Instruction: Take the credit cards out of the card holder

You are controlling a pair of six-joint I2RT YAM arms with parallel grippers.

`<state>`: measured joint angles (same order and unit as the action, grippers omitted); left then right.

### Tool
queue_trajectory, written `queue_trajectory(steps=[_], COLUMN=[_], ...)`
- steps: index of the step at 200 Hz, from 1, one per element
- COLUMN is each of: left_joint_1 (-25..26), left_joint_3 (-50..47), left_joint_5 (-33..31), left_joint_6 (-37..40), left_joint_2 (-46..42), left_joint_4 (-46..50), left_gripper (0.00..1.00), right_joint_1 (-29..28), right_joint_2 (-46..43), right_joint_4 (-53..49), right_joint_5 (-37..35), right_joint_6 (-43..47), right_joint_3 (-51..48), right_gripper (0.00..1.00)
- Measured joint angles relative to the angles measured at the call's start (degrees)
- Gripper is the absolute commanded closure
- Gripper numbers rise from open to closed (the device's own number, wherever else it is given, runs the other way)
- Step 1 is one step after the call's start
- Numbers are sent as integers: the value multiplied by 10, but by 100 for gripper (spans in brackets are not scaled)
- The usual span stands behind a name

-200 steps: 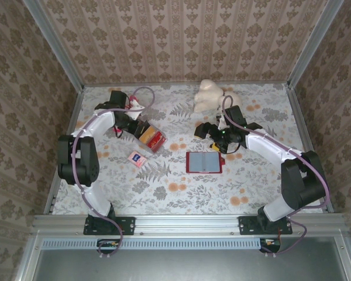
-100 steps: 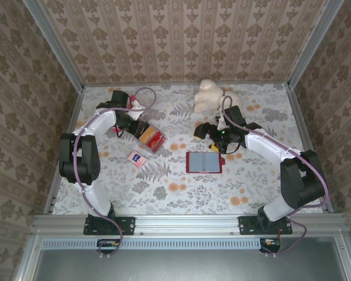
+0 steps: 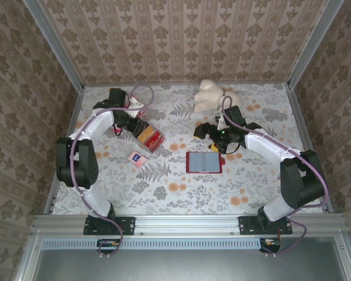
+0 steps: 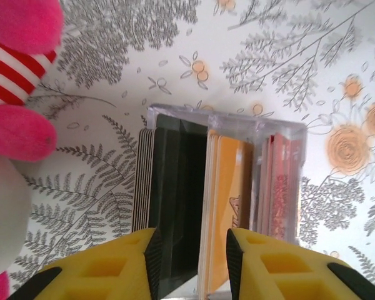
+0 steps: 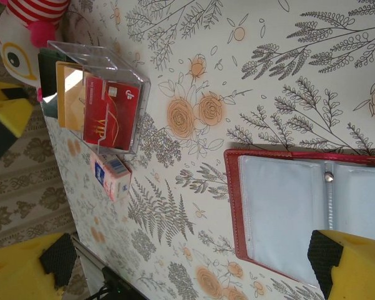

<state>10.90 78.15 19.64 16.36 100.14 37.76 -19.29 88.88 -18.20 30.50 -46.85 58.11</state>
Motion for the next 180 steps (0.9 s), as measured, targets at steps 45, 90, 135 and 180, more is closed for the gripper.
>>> queue_trajectory(steps=[45, 90, 135, 180], left_joint_1=[-12, -16, -16, -16], left_joint_3=[-6, -71, -145, -194], left_joint_5=[-3, -9, -16, 13], left_joint_6=[-82, -179, -252, -317], left_joint_2=[-78, -173, -249, -259], left_joint_4=[-30, -63, -71, -98], left_gripper=[44, 19, 4, 0], right_joint_1=[-30, -123, -175, -176], right_joint_2=[1, 40, 105, 155], right_joint_4=[-44, -143, -214, -245], right_joint_5=[-38, -170, -274, -306], right_joint_6=[31, 94, 123, 128], right_joint_3=[23, 107, 132, 135], right_gripper=[6, 10, 10, 8])
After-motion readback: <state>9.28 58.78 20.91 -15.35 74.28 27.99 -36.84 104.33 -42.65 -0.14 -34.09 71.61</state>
